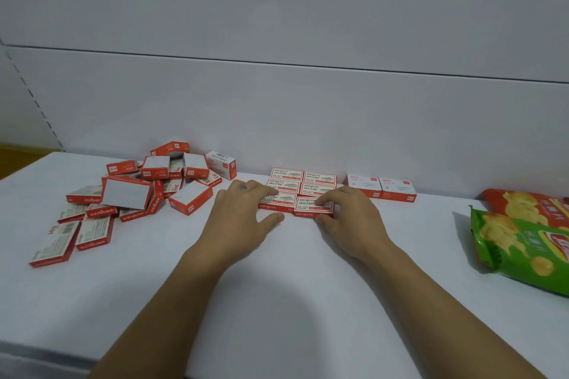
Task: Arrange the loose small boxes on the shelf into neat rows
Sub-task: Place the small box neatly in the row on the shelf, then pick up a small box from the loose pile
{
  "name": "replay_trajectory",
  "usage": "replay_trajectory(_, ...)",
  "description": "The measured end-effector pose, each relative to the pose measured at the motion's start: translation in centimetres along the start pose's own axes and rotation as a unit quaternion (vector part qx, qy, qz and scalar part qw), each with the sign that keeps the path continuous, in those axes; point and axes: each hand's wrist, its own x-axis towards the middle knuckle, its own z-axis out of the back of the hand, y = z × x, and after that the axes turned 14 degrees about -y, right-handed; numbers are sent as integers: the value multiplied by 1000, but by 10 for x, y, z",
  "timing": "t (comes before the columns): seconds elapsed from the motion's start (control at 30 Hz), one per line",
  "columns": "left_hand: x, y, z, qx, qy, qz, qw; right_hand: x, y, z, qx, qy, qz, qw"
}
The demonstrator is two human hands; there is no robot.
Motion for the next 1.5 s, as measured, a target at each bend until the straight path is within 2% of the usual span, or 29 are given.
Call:
replay_trajectory(0.27, -1, -3, -3, -1, 24, -8, 1000, 0, 5, -3, -53, -19, 13, 998)
replay_trajectory(0.6, -4, -11, -4, 34, 37, -27, 998, -2, 8, -3, -58, -15, 3, 998)
replay_trajectory(0.87, -4, -9, 13, 83, 9, -48, 995, -3, 23, 7, -37, -23, 86, 995)
replay_trajectory(1.17, -28, 42, 59, 146, -41, 23, 988, 12, 97, 2, 9, 46, 207, 977)
replay_trajectory(1.33, -47, 74, 89, 176, -47, 113, 977, 10, 143, -19, 46, 95, 248, 963)
replay_trajectory(1.5, -72, 108, 122, 225, -62, 158, 959, 6, 183, -45, 66, 148, 292, 943)
